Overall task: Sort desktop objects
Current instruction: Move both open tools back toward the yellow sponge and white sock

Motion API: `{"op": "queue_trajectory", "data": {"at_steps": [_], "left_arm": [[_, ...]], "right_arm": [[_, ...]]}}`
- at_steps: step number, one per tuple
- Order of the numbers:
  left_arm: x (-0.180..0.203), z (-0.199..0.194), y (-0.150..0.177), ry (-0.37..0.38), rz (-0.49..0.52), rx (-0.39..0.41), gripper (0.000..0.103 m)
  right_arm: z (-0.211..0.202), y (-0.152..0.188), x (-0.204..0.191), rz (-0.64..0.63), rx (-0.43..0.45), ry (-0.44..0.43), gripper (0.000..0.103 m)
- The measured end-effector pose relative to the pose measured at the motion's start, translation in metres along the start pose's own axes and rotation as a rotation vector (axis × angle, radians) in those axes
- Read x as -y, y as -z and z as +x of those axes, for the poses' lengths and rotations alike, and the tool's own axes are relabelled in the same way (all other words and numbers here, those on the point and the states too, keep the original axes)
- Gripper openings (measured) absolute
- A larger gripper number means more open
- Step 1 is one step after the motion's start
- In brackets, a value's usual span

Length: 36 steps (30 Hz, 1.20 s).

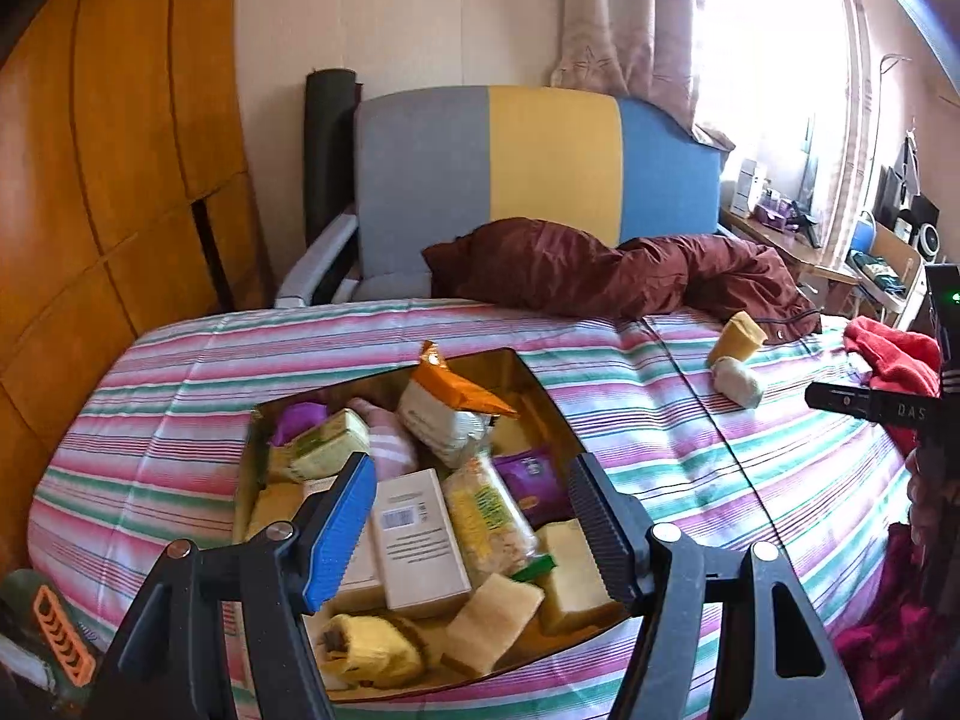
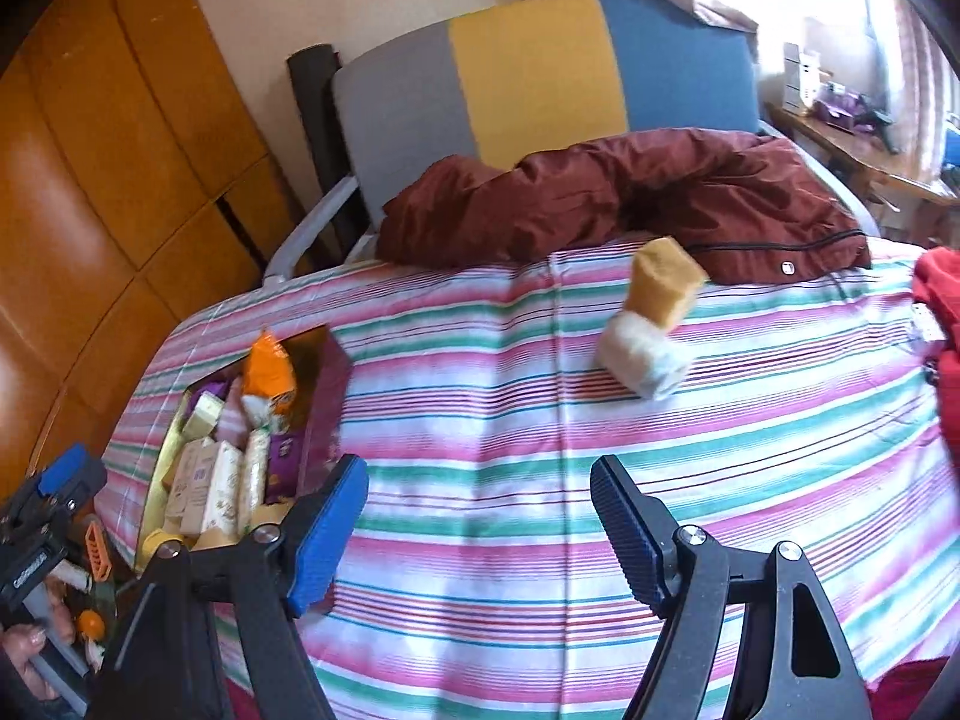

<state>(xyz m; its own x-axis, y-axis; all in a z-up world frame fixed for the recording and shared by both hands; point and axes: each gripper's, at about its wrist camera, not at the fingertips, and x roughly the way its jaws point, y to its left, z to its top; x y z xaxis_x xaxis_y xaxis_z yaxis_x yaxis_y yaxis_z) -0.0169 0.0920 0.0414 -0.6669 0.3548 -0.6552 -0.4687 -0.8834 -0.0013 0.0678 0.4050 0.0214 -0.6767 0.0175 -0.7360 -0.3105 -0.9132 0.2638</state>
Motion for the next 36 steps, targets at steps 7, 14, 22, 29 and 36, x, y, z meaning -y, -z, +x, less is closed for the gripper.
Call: {"op": "queue_trajectory", "data": {"at_steps": [7,14,22,29,36], "left_arm": [[0.027,0.019,-0.008,0.046,0.050,-0.031,0.068],[0.055,0.044,-0.017,0.067,0.103,-0.059,0.068],[0.088,0.069,-0.022,0.114,0.163,-0.103,0.068],[0.107,0.087,-0.019,0.136,0.187,-0.144,0.068],[0.126,0.102,-0.017,0.163,0.210,-0.181,0.068]], "right_arm": [[0.004,-0.016,0.042,0.064,-0.017,0.052,0.078],[0.016,-0.029,0.082,0.128,-0.052,0.087,0.078],[0.036,-0.040,0.100,0.133,-0.086,0.115,0.078],[0.051,-0.044,0.110,0.172,-0.101,0.102,0.079],[0.063,-0.043,0.133,0.277,-0.089,0.071,0.080]]}}
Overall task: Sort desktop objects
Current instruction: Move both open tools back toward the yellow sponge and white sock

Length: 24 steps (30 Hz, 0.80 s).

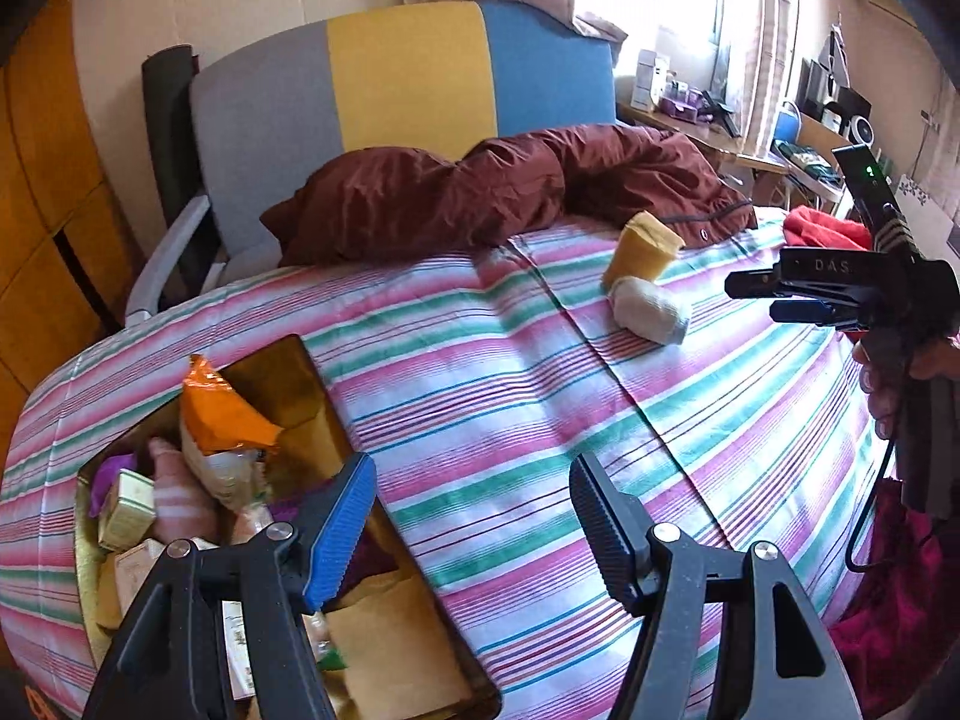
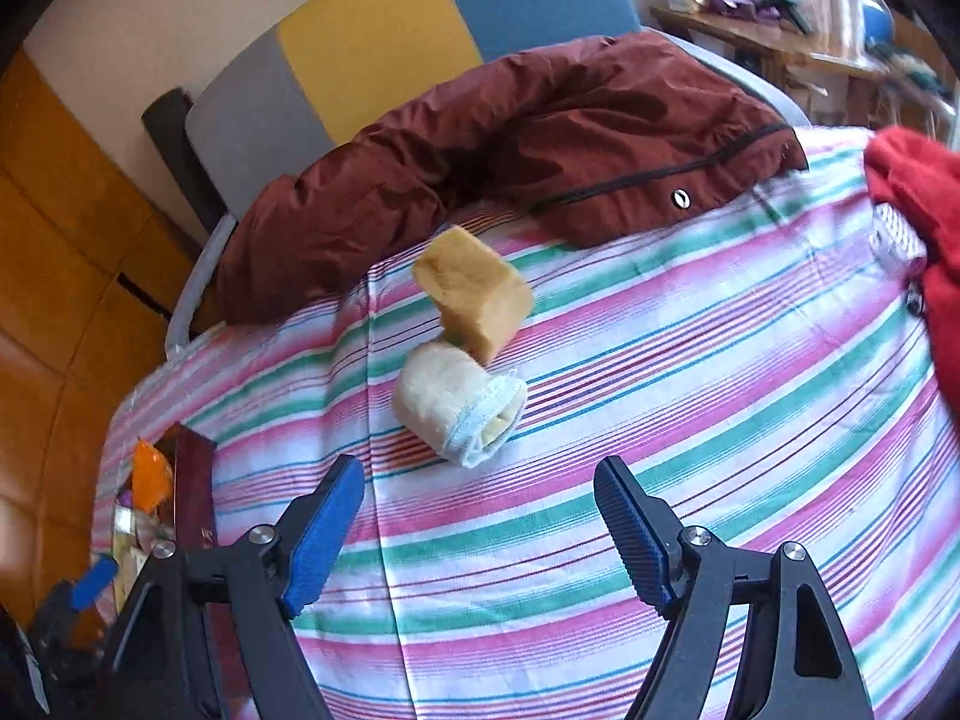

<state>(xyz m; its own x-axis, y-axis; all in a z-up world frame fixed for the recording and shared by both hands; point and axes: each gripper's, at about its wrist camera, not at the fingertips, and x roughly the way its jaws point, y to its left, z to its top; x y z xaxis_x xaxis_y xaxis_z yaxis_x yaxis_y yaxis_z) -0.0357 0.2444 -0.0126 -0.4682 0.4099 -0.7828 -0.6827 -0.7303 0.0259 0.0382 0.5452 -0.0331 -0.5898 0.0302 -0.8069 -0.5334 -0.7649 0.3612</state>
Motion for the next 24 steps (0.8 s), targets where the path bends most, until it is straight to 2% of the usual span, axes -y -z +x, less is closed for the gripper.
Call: {"op": "queue_trajectory", "data": {"at_steps": [4,9,13,18,24], "left_arm": [[0.011,0.011,-0.003,0.016,0.017,-0.021,0.068],[0.029,0.029,-0.006,0.069,0.021,-0.065,0.068],[0.043,0.039,-0.006,0.097,0.054,-0.087,0.068],[0.051,0.049,-0.003,0.121,0.052,-0.118,0.068],[0.054,0.053,0.001,0.143,0.049,-0.129,0.068]], "right_arm": [[0.001,-0.002,0.015,0.057,0.005,-0.008,0.080],[-0.005,-0.007,0.025,0.119,0.012,-0.029,0.081],[-0.008,-0.014,0.029,0.170,-0.020,-0.081,0.081],[-0.012,-0.034,0.016,0.113,0.010,-0.067,0.081],[0.008,-0.057,-0.005,-0.021,0.073,-0.040,0.082]]}}
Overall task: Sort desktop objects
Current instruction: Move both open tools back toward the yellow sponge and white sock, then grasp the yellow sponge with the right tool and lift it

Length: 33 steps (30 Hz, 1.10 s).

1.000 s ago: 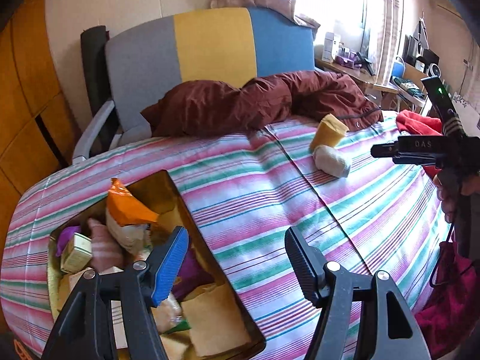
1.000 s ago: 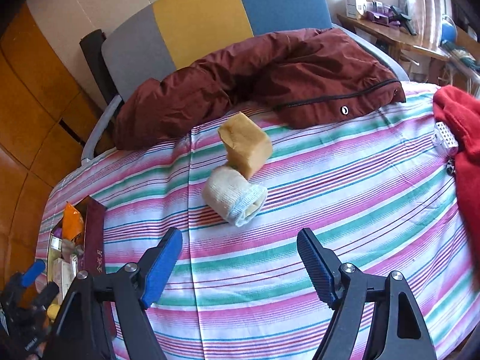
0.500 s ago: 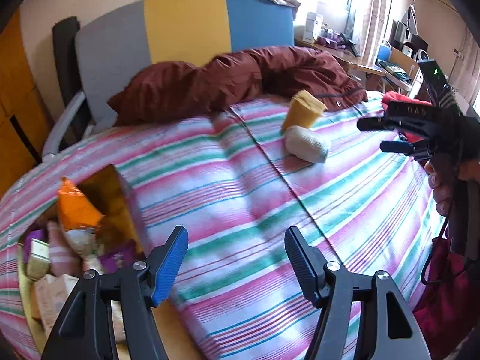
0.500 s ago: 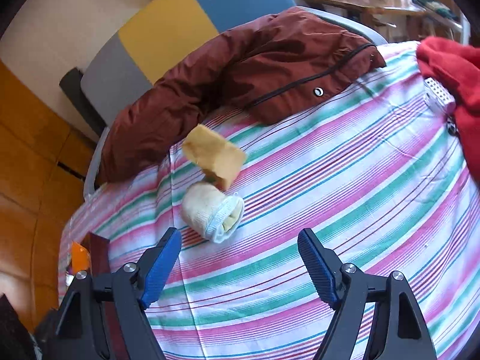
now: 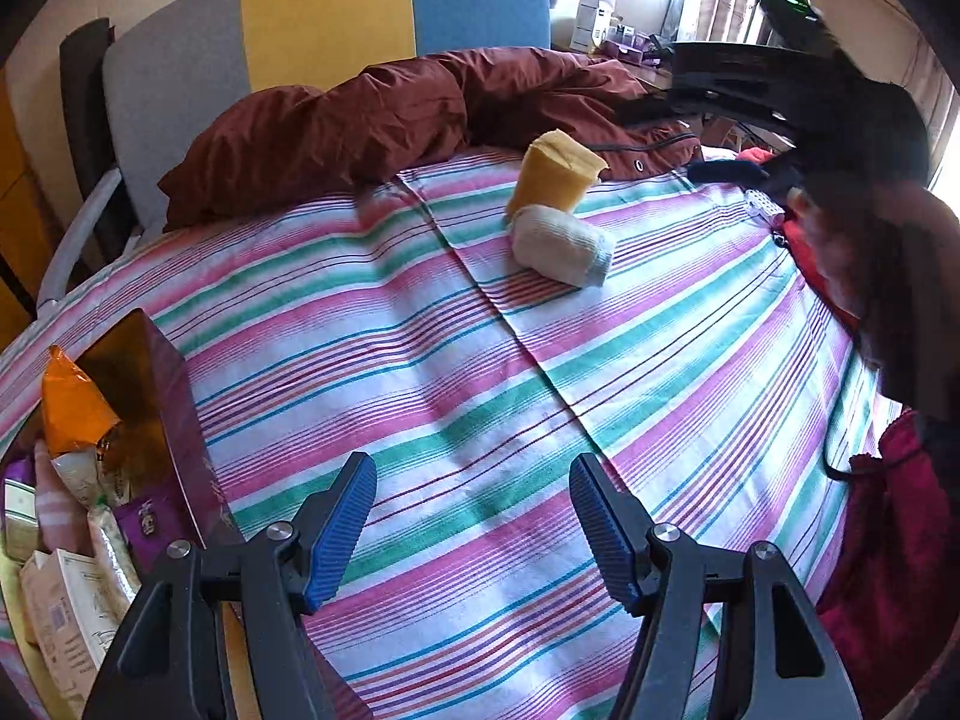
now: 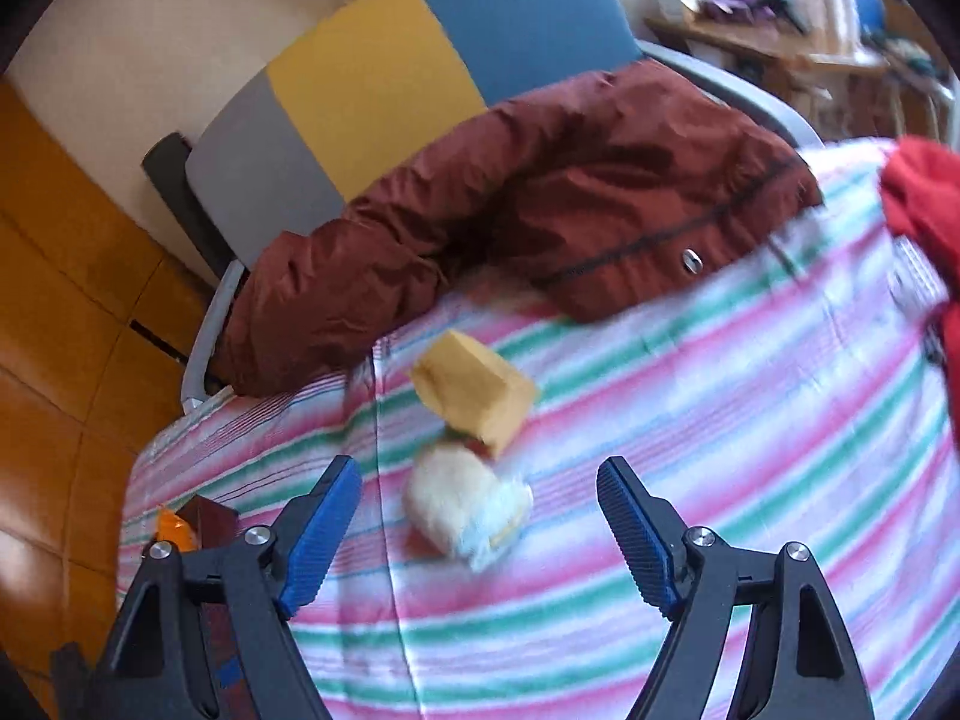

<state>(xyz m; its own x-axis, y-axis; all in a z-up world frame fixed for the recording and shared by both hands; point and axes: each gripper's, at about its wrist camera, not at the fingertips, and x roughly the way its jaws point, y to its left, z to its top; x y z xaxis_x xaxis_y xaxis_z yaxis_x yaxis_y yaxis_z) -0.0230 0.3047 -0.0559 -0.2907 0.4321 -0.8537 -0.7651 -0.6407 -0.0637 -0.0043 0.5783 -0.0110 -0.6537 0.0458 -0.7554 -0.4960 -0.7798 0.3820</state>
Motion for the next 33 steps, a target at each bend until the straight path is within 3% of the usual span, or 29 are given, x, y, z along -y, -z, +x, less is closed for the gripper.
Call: {"op": "queue_trajectory", "data": {"at_steps": [11,17,18,19,20,24,33], "left_arm": [[0.002,0.017,0.003,0.033,-0.017,-0.039,0.068],[0.006,0.022,-0.002,-0.006,-0.003,-0.044,0.068],[0.007,0.022,-0.003,-0.015,-0.002,-0.042,0.068],[0.007,0.022,-0.005,-0.021,0.000,-0.041,0.068],[0.008,0.023,-0.006,-0.024,0.003,-0.040,0.068],[0.012,0.025,-0.010,-0.039,0.021,-0.046,0.068],[0.023,0.028,-0.028,-0.070,0.060,-0.037,0.068]], "right_arm": [[0.047,-0.012,-0.018,-0.220,0.047,0.078,0.081],[0.072,-0.009,-0.027,-0.306,0.031,0.102,0.080],[0.076,-0.008,-0.028,-0.320,0.016,0.105,0.072],[0.082,-0.007,-0.030,-0.349,-0.009,0.124,0.054],[0.084,-0.005,-0.030,-0.360,-0.016,0.138,0.050],[0.079,-0.008,-0.025,-0.344,-0.021,0.139,0.045],[0.059,-0.020,-0.020,-0.313,-0.016,0.128,0.044]]}}
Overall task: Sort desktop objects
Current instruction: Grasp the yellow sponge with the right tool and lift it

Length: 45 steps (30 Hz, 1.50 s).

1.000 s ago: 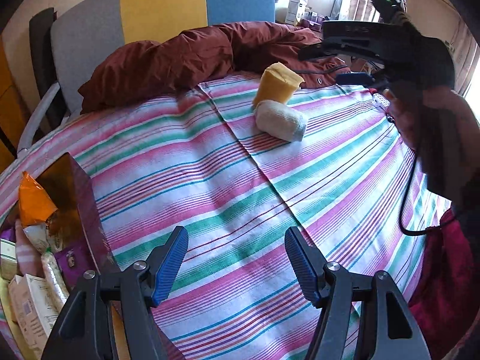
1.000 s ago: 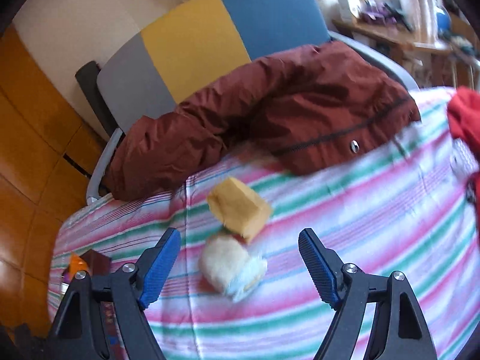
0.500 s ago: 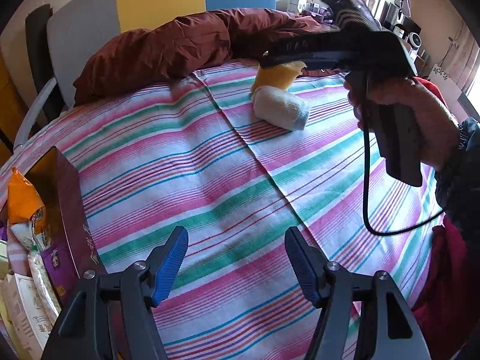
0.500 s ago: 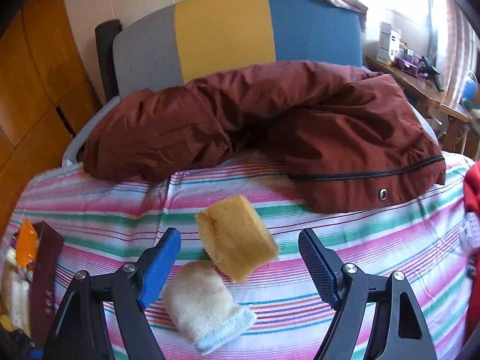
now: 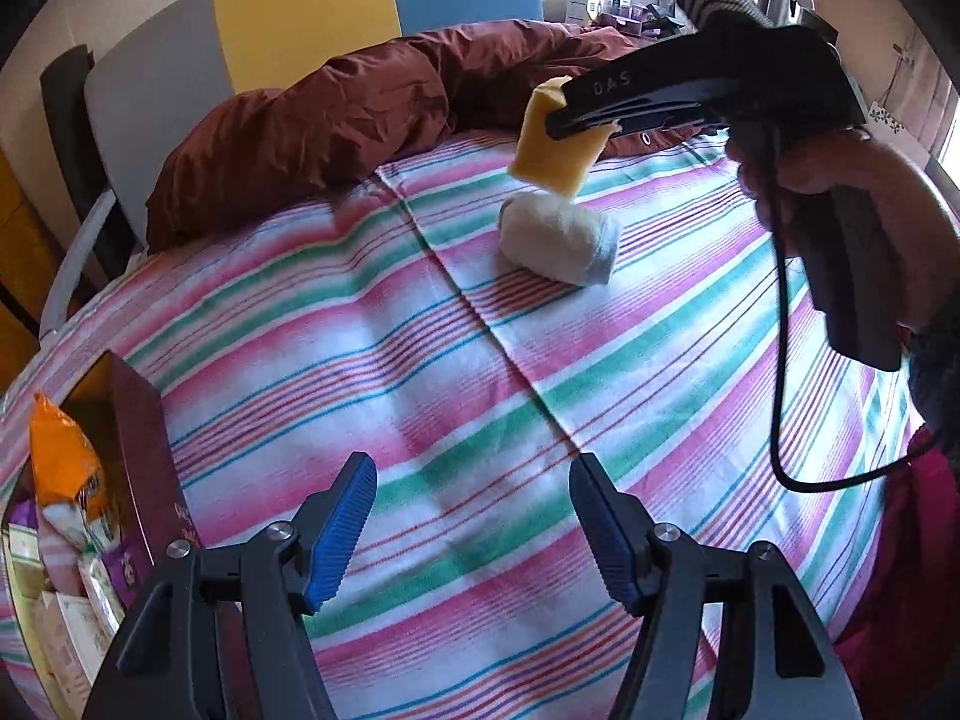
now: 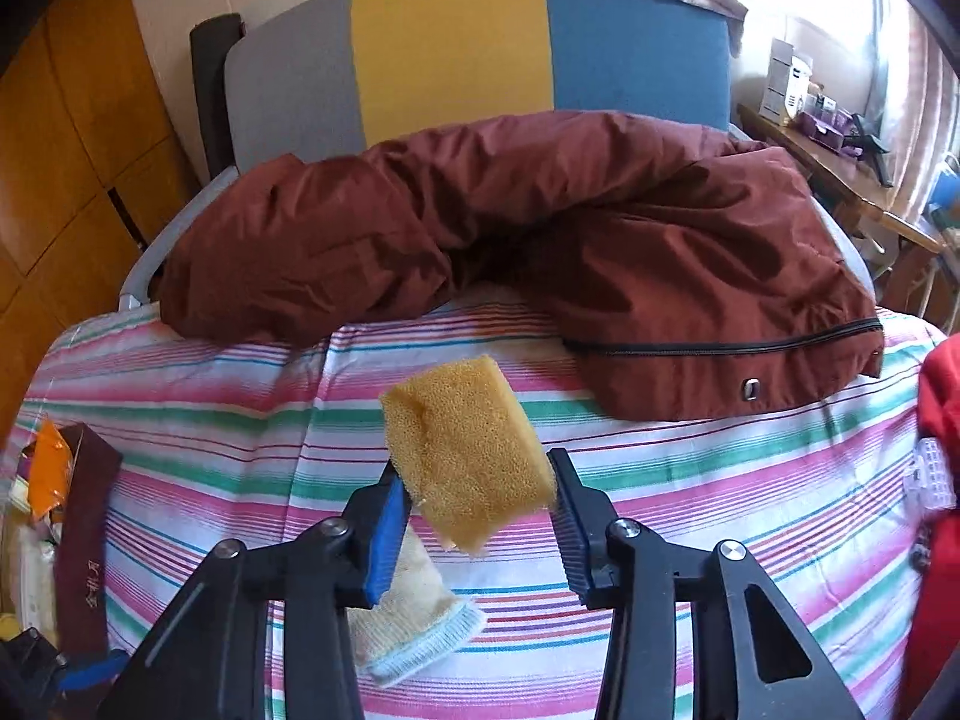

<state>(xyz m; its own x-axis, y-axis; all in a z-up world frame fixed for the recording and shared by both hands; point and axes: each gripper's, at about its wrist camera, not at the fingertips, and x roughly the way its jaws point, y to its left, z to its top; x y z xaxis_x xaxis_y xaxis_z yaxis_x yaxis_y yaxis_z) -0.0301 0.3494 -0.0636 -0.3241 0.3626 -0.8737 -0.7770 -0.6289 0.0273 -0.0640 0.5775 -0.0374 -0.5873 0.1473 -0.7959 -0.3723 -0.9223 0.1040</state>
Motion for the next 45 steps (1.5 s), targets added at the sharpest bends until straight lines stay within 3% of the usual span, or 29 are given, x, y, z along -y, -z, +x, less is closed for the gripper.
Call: {"op": "queue_trajectory", "data": {"at_steps": [14,19,20,22,23,29,40,45], "left_arm": [[0.024,0.024,-0.033,-0.001,0.047,0.007,0.068],[0.028,0.036,-0.051,0.022,0.016,0.008,0.069],[0.028,0.037,-0.055,0.024,0.011,0.014,0.069],[0.030,0.041,-0.063,0.039,0.011,0.023,0.082],[0.031,0.043,-0.066,0.047,0.012,0.029,0.084],[0.029,0.052,-0.083,0.053,0.022,0.053,0.084],[0.041,0.080,-0.106,0.026,0.169,0.050,0.096],[0.047,0.093,-0.113,0.019,0.236,0.044,0.096]], "right_arm": [[-0.034,-0.013,0.039,0.107,0.024,0.025,0.044],[-0.040,-0.015,0.044,0.126,0.034,0.026,0.044],[-0.042,-0.016,0.045,0.127,0.038,0.027,0.044],[-0.044,-0.017,0.048,0.137,0.044,0.022,0.044],[-0.045,-0.017,0.049,0.142,0.045,0.019,0.044],[-0.047,-0.018,0.054,0.154,0.048,0.014,0.044],[-0.047,-0.018,0.052,0.155,0.048,0.006,0.045],[-0.044,-0.017,0.052,0.154,0.040,0.013,0.045]]}}
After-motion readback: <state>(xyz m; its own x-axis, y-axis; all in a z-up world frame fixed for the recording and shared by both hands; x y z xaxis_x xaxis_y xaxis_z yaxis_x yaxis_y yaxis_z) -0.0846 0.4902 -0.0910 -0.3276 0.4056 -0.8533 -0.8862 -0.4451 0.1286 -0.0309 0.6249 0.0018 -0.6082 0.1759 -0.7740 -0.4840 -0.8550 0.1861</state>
